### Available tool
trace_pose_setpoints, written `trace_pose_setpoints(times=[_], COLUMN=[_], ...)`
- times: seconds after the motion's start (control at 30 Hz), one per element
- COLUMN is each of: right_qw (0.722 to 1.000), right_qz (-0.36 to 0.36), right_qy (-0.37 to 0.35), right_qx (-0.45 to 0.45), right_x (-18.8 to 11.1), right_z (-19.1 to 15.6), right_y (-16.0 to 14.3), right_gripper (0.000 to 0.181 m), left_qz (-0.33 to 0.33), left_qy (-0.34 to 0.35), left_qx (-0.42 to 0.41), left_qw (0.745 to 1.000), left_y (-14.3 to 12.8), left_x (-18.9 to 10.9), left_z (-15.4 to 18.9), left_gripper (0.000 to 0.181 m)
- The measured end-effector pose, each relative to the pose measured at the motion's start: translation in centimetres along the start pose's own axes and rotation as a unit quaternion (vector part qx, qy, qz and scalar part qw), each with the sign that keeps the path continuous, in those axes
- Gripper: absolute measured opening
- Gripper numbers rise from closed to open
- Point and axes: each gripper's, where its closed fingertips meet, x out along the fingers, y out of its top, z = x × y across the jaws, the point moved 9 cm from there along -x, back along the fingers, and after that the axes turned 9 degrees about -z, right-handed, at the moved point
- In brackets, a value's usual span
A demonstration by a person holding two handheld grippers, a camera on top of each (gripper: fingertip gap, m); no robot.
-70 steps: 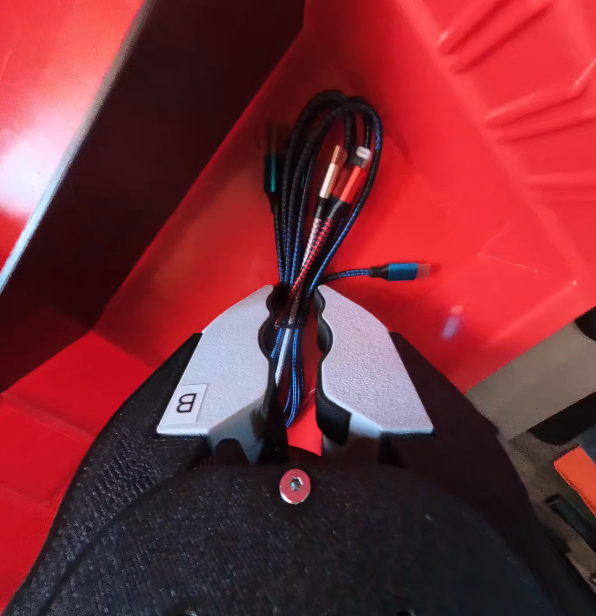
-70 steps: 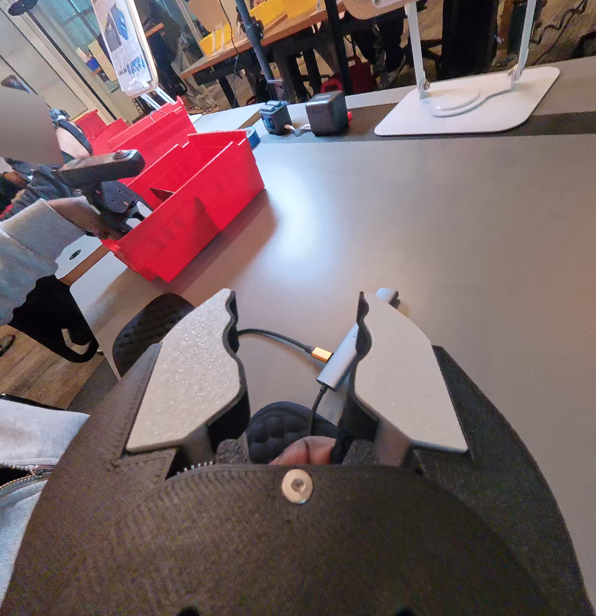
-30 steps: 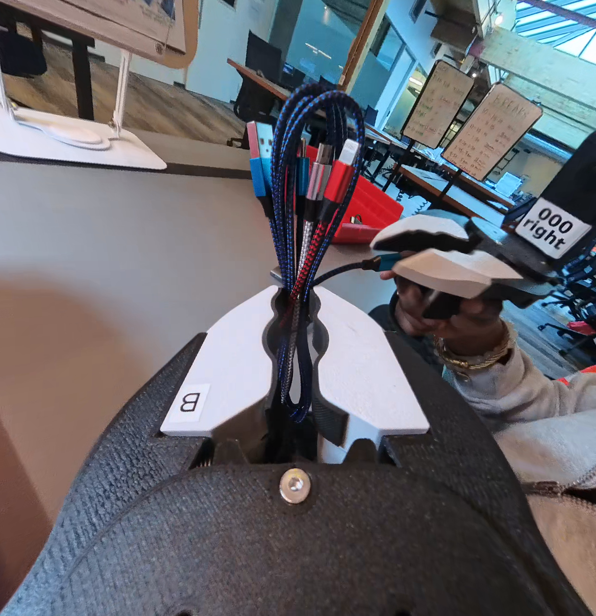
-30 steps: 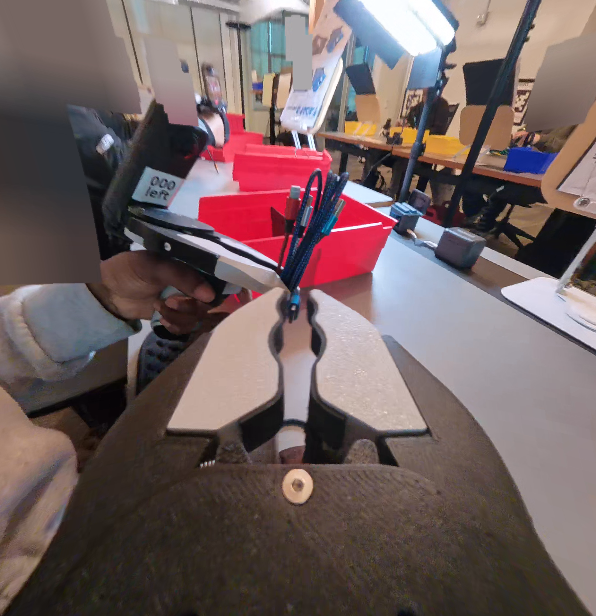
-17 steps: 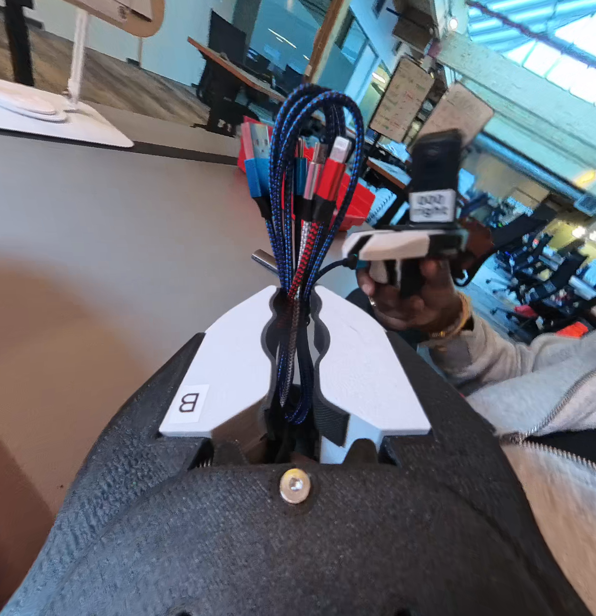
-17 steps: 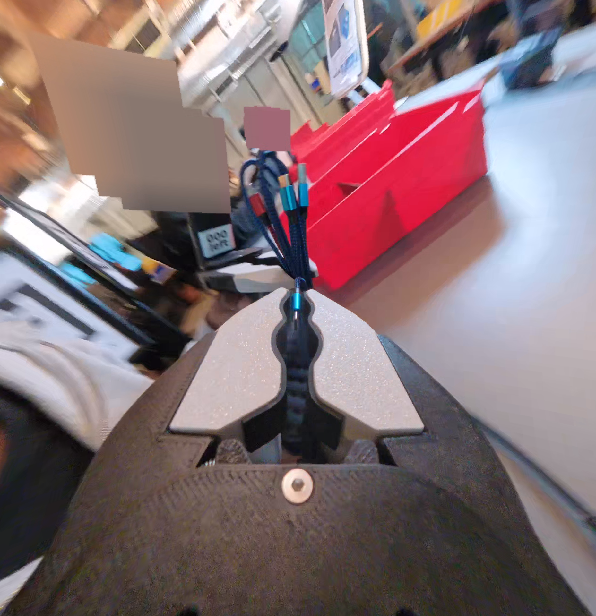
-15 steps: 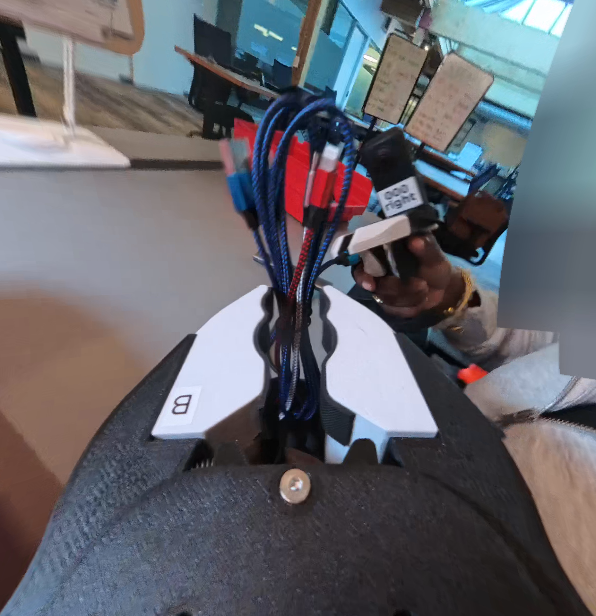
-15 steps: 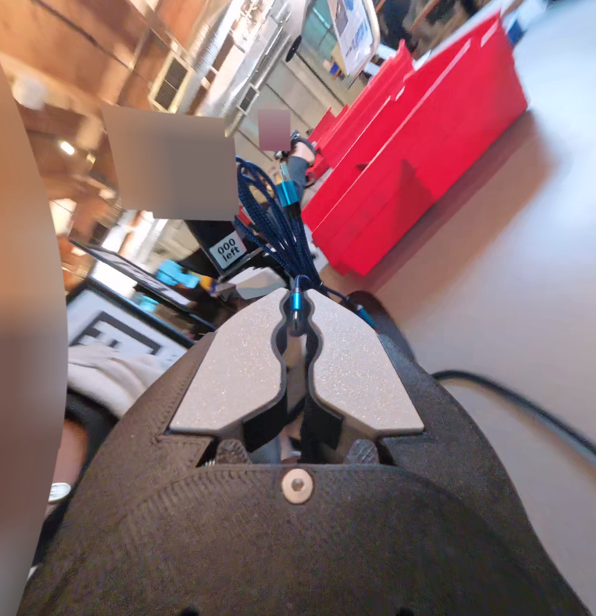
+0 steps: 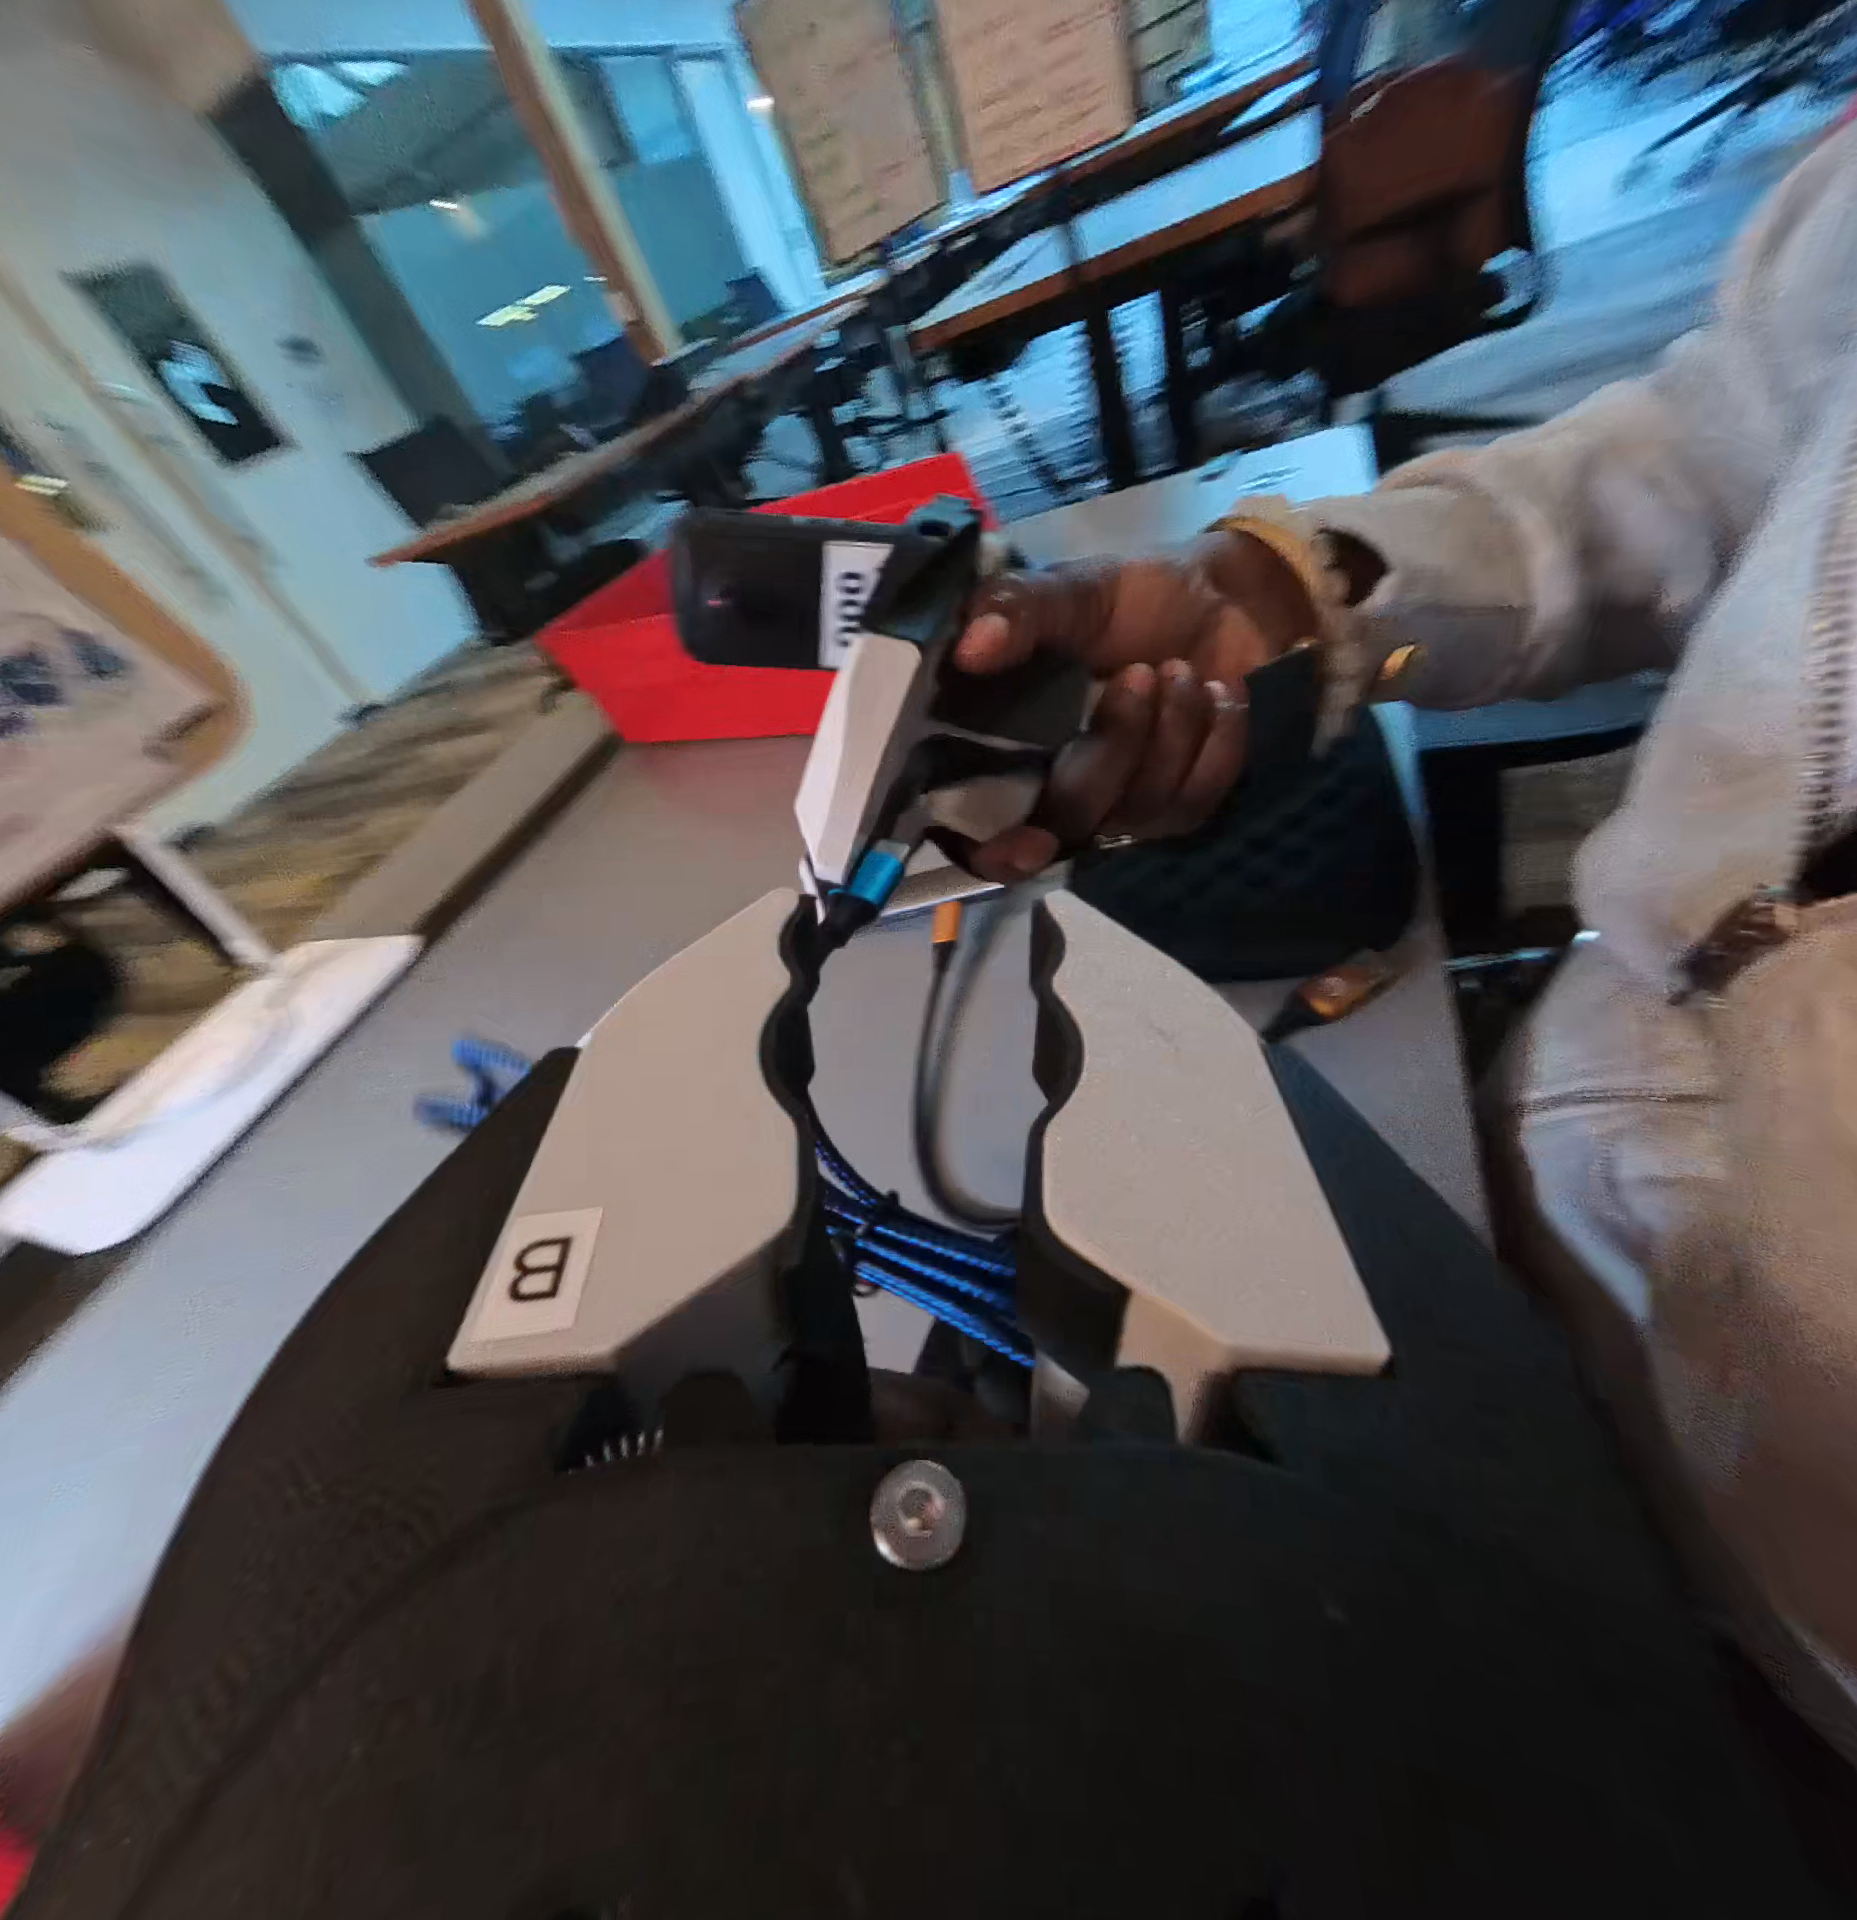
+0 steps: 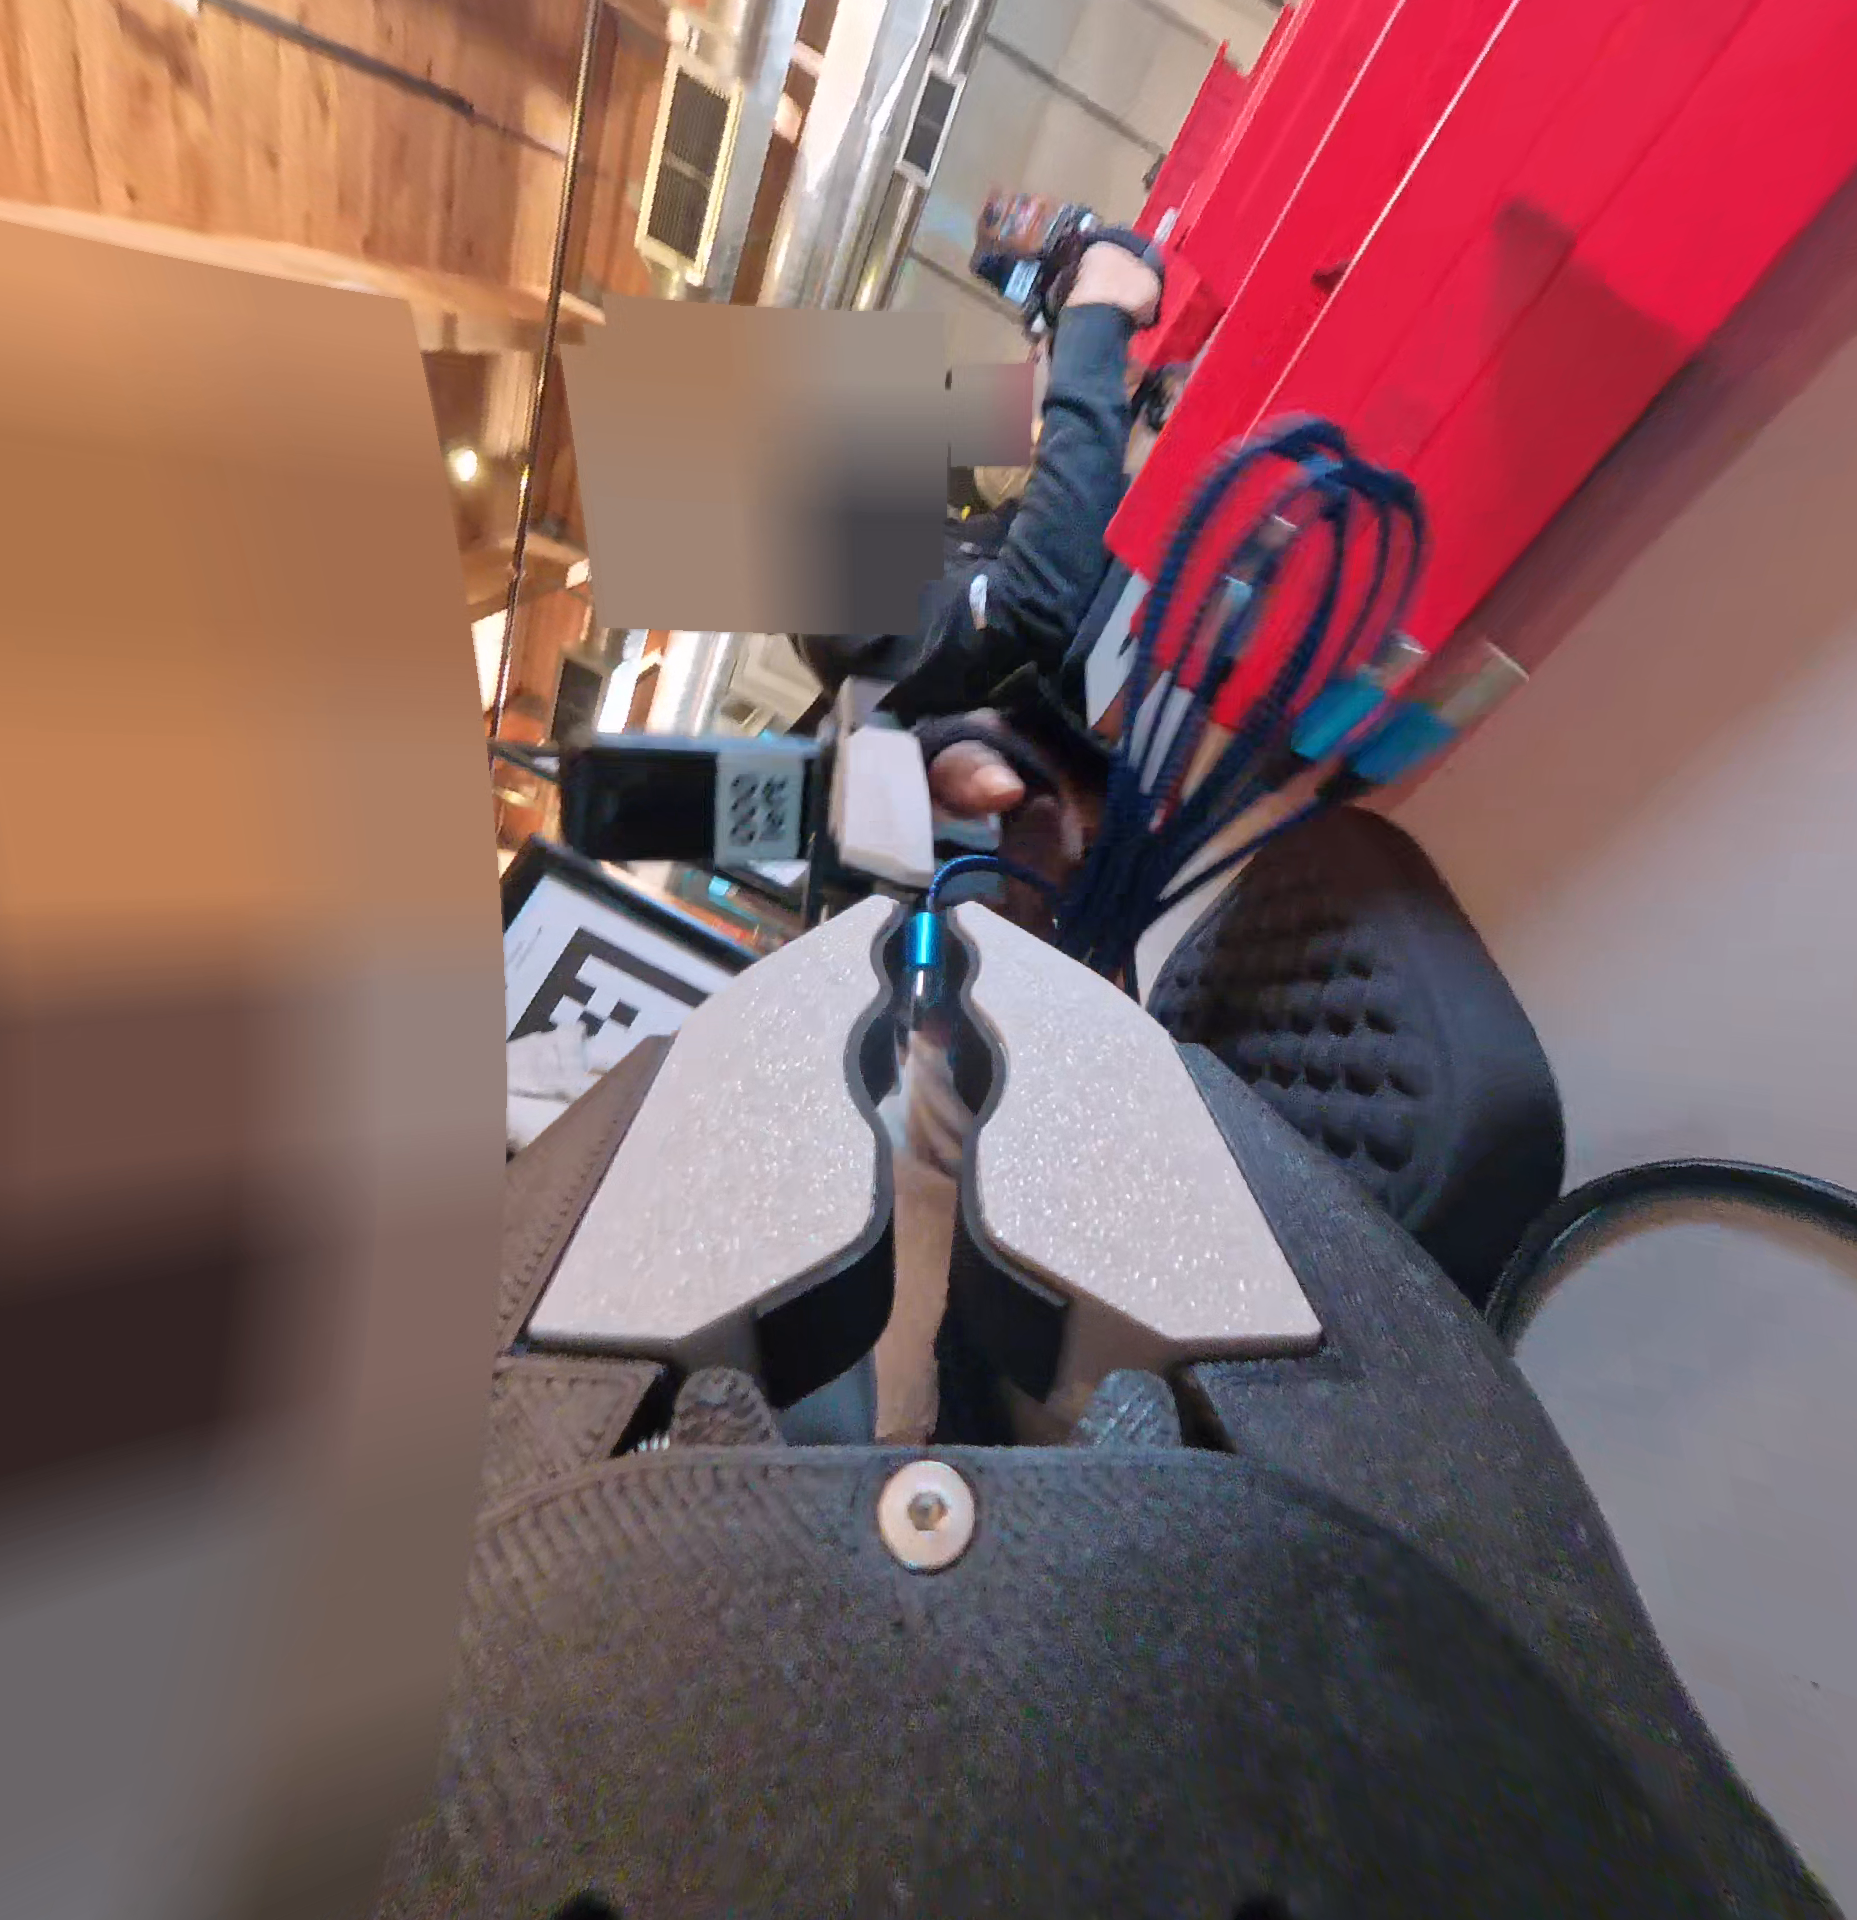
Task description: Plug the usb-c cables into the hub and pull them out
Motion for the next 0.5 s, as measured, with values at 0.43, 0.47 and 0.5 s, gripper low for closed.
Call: trace_pose_setpoints(times=[0.43,0.47,0.5], right_qw=[0.994,0.993,0.993], right_qz=[-0.026,-0.028,-0.028], right_qy=[0.030,0.027,0.022], right_qx=[0.106,0.111,0.117], right_x=[0.3,0.3,0.3], right_z=[2.3,2.4,2.5], right_y=[-1.8,-2.0,-2.1], right_gripper=[0.005,0.005,0.006], left_qz=[-0.005,0.000,0.002], left_qy=[-0.009,-0.017,-0.027], left_qx=[-0.033,-0.047,-0.063], left_qw=[0.999,0.999,0.998], left_y=[-2.2,-2.5,-2.7], left_x=[1.5,1.5,1.6], left_z=[0.5,0.6,0.7], left_gripper=[0.014,0.013,0.013])
